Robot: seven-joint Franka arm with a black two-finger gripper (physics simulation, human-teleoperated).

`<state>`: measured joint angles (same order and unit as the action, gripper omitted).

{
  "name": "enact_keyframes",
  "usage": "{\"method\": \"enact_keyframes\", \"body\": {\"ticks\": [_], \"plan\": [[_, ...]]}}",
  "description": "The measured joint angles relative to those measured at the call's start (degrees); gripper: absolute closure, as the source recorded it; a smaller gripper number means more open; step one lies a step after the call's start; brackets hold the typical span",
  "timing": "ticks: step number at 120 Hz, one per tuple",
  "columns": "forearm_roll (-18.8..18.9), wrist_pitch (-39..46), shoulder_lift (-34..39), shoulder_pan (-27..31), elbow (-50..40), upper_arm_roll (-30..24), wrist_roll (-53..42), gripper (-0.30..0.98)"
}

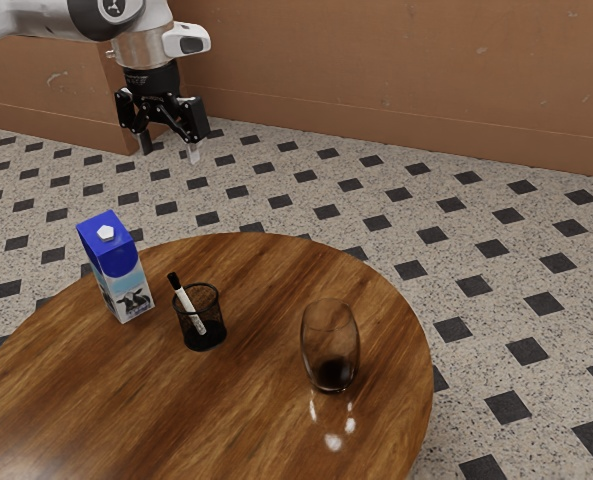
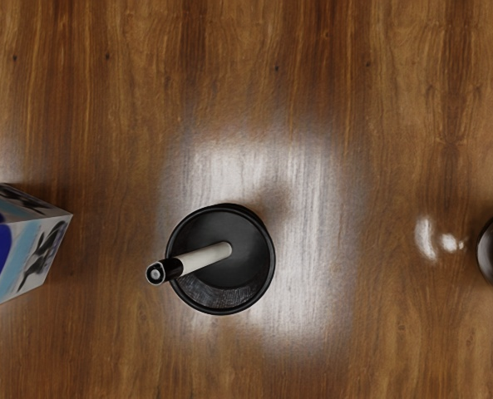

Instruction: Take the marker out of the pen holder and place it to the left of the pen holder.

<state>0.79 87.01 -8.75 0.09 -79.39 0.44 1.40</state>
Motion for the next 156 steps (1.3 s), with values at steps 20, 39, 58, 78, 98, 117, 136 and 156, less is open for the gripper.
{"method": "enact_keyframes", "body": {"ticks": [20, 39, 58, 78, 98, 117, 136, 156], "plan": [[0.0, 0.0, 0.0, 0.0, 0.0, 0.0, 0.0, 0.00], [-0.2, -0.3, -0.9, 0.1, 2.0, 0.2, 0.0, 0.00], [-0.4, 3.0, -10.8, 0.0, 2.8, -0.1, 0.0, 0.00], [-0.5, 6.5, -16.2, 0.0, 2.8, -0.2, 0.0, 0.00], [-0.4, 9.4, -18.2, 0.0, 1.8, -0.1, 0.0, 0.00], [-1.9, 15.3, -9.7, 0.0, -14.4, 0.4, -0.1, 0.00], [-8.6, 20.9, -3.2, 0.4, -24.5, 5.9, -0.5, 0.00], [-14.4, 23.3, -4.2, 0.5, -26.2, 9.2, -1.7, 0.00]]}}
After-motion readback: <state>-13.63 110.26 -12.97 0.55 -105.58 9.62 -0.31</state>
